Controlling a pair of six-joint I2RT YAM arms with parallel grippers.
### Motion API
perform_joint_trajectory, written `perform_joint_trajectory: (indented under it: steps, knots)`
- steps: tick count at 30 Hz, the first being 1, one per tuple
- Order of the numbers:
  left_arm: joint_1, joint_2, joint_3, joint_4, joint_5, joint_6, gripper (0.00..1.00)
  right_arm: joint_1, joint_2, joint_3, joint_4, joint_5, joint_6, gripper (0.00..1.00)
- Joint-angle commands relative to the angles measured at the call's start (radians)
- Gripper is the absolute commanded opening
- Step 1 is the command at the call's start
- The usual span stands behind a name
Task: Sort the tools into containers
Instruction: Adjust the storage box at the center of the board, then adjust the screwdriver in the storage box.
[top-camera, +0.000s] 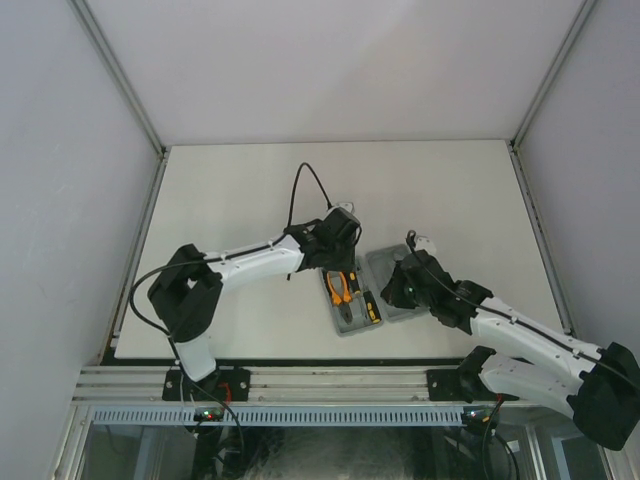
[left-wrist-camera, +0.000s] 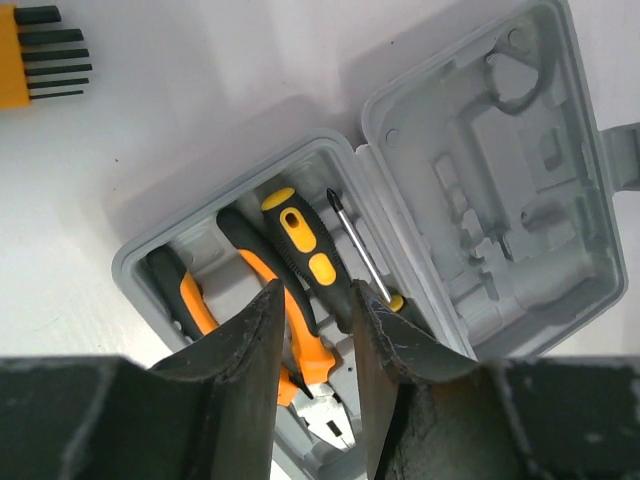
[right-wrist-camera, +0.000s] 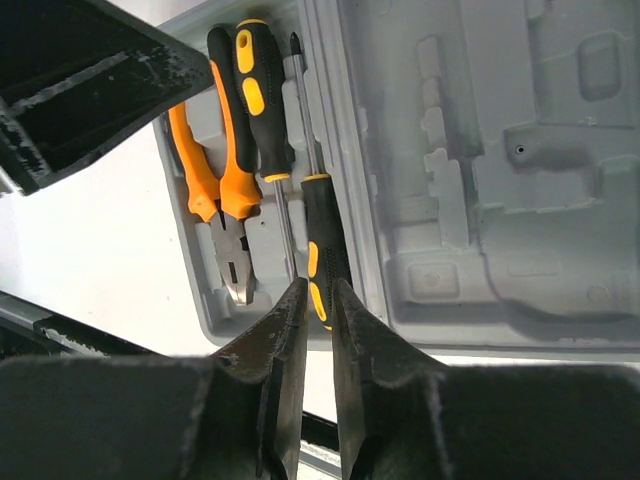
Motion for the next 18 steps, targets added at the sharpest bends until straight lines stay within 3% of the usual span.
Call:
perform_joint_trajectory:
  steps: [1, 18]
  knots:
    - [-0.004, 0.027, 0.066, 0.016, 0.011, -0.015, 0.37, 0.014, 0.01, 0.0, 0.064, -0.015, 0.019, 0.15]
    - [-0.004, 0.107, 0.105, 0.023, 0.016, -0.003, 0.32, 0.054, 0.107, 0.0, 0.14, -0.077, 0.012, 0.13]
